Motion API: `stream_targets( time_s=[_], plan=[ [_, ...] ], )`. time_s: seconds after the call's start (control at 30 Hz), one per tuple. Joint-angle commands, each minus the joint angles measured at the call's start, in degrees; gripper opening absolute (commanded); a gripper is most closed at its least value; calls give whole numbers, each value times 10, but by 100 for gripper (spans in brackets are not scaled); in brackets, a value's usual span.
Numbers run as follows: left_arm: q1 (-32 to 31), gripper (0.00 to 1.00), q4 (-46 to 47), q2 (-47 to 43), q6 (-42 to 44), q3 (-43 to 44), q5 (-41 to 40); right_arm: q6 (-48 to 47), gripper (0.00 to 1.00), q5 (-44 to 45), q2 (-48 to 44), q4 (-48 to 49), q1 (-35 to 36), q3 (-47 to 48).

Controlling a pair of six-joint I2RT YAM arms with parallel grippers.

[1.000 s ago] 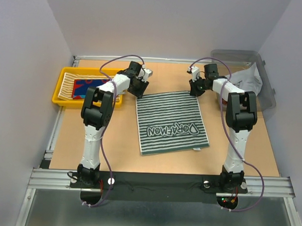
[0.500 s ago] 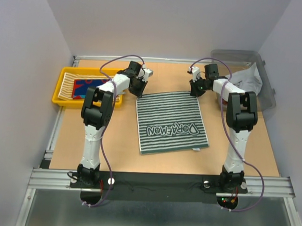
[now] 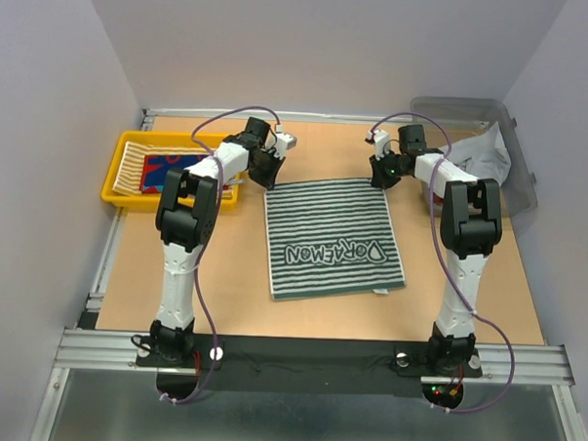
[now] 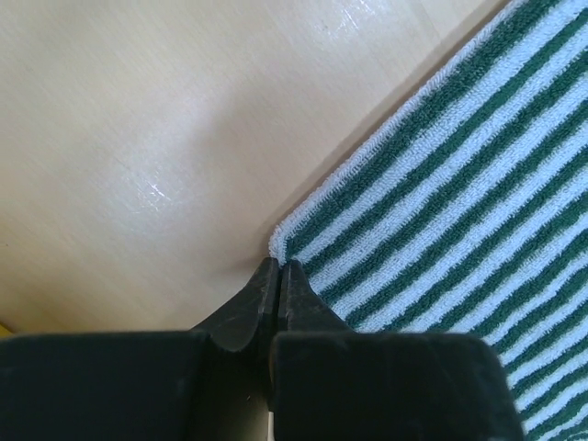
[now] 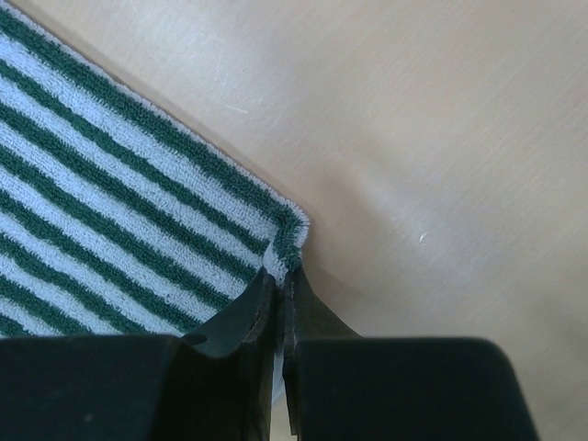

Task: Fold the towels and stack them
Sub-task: Fold the towel

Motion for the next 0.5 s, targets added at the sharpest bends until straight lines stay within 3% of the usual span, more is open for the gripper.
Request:
stream_targets(
  time_s=[0.0,0.3,0.47],
  plan=[
    [17,0,-20,-25,40,39,-6,3,1,55,-13,-39,-18,16],
    [16,0,11,-22,50,83,3,30,1,57,-22,-7,-18,54],
    [17,0,45,-55,38,51,-8,46,0,57,-55,27,-18,27]
  ],
)
